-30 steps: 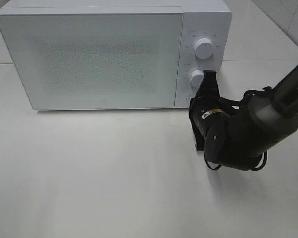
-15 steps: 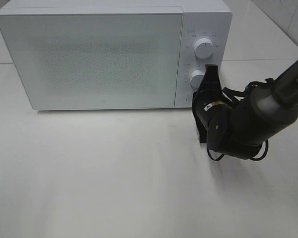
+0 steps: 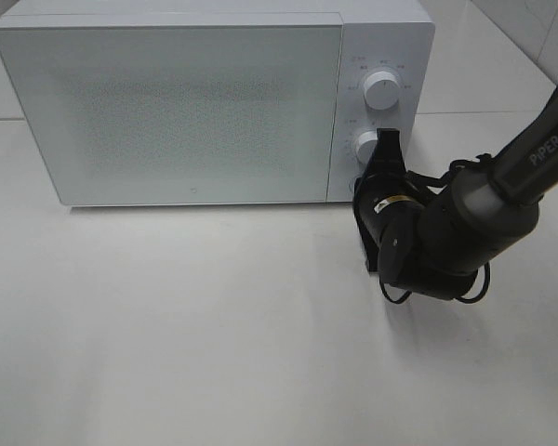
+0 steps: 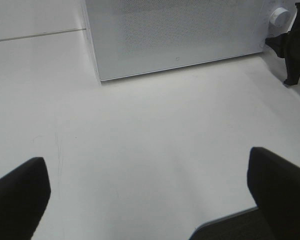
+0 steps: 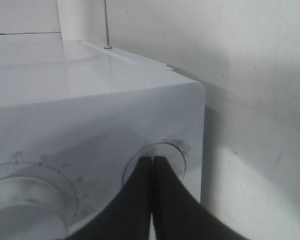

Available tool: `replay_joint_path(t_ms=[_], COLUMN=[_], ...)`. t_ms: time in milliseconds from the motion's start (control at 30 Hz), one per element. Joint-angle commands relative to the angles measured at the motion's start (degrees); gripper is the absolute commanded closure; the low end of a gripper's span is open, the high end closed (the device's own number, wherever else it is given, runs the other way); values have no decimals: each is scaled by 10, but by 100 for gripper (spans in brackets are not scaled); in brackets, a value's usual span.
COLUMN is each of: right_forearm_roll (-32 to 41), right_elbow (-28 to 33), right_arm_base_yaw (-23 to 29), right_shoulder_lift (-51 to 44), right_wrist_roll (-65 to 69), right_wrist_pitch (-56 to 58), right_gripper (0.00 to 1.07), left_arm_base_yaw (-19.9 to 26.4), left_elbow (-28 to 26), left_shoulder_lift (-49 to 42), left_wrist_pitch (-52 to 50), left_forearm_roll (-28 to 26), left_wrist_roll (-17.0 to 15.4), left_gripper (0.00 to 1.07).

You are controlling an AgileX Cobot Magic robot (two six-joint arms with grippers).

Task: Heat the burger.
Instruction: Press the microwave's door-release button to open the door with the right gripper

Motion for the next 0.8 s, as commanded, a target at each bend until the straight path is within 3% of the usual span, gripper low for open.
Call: replay_joint_path(t_ms=[33, 800], right_forearm_roll=[-3, 5], right_elbow=[-10, -72], right_arm_base_yaw=[-2, -9], right_shoulder_lift=[1, 44], right_wrist_roll=[-7, -26], right_wrist_pitch=[-5, -78], right_gripper=[107, 107], left_arm_base_yaw=[2, 2], left_elbow=[2, 2], left_shoulder_lift=[-11, -11], left_wrist_pitch=[-7, -7], left_forearm_roll=[-1, 0], left_wrist_roll=[-3, -3], left_gripper=[4, 4])
